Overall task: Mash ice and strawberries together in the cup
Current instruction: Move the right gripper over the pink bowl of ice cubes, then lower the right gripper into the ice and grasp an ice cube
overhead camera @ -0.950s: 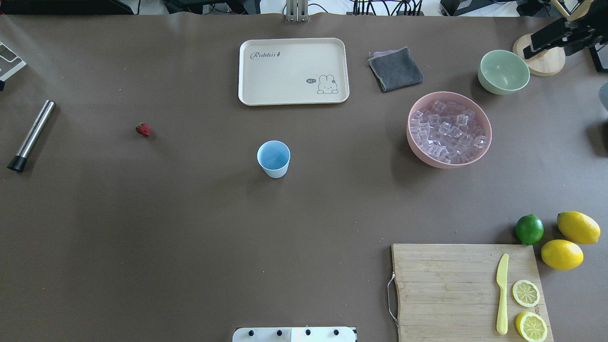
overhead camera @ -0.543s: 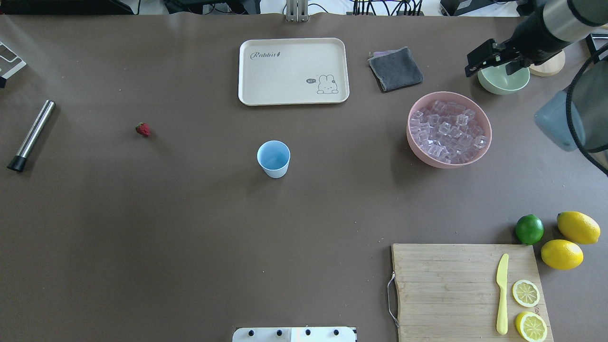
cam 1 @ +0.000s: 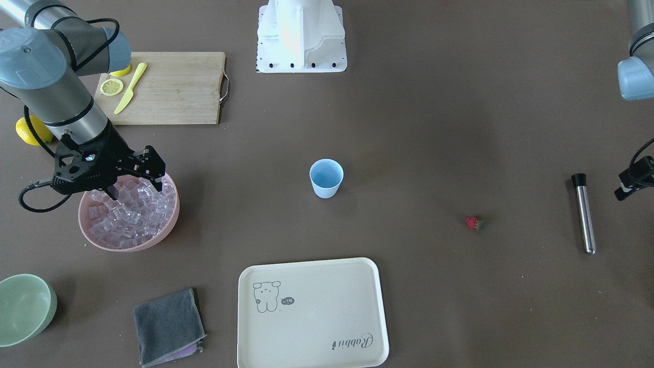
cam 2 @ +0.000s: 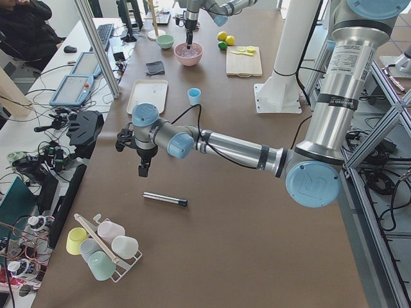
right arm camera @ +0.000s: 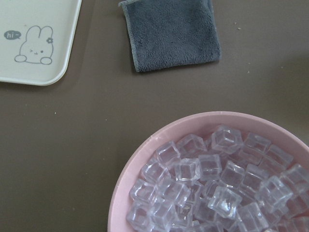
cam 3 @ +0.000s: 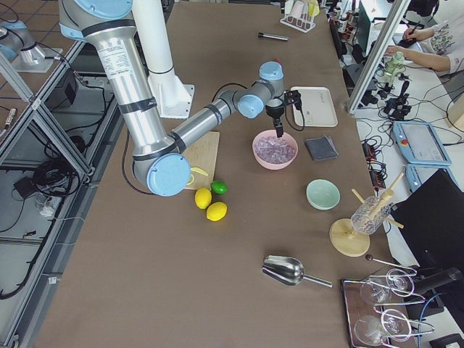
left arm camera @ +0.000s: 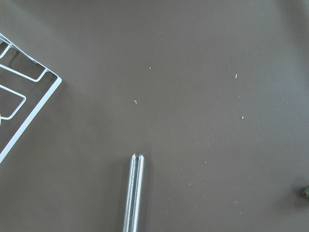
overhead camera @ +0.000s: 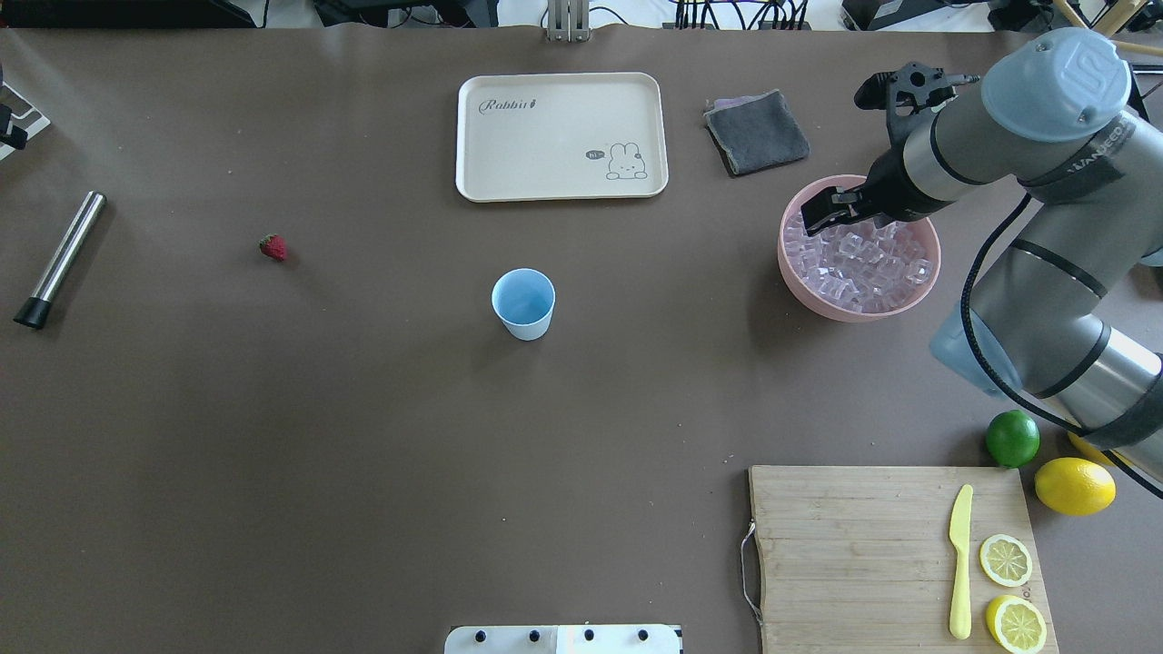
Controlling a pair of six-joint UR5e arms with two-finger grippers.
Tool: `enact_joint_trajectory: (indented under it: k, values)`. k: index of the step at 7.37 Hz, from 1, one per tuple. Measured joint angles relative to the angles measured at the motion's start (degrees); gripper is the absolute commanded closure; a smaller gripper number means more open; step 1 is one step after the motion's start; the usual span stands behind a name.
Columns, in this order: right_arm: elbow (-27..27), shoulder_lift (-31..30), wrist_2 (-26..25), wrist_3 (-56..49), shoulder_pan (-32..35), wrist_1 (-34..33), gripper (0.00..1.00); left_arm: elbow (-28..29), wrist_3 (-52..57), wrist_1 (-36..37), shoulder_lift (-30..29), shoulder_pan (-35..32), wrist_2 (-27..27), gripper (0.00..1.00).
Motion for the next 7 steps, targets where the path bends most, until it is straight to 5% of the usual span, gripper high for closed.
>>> enact_joint_trajectory:
  k: [3,7]
  values:
    - [-3.6,-1.8,0.2,3.2,-1.8,8.1,0.26,1.7,-0.1,-0.1,-2.1,0.2,0.1,0.02]
    - [-5.4,-2.4,0.4,3.9,-2.2,10.5,0.27,3.1,0.0,-0.1,-3.3,0.6,0.5,0.02]
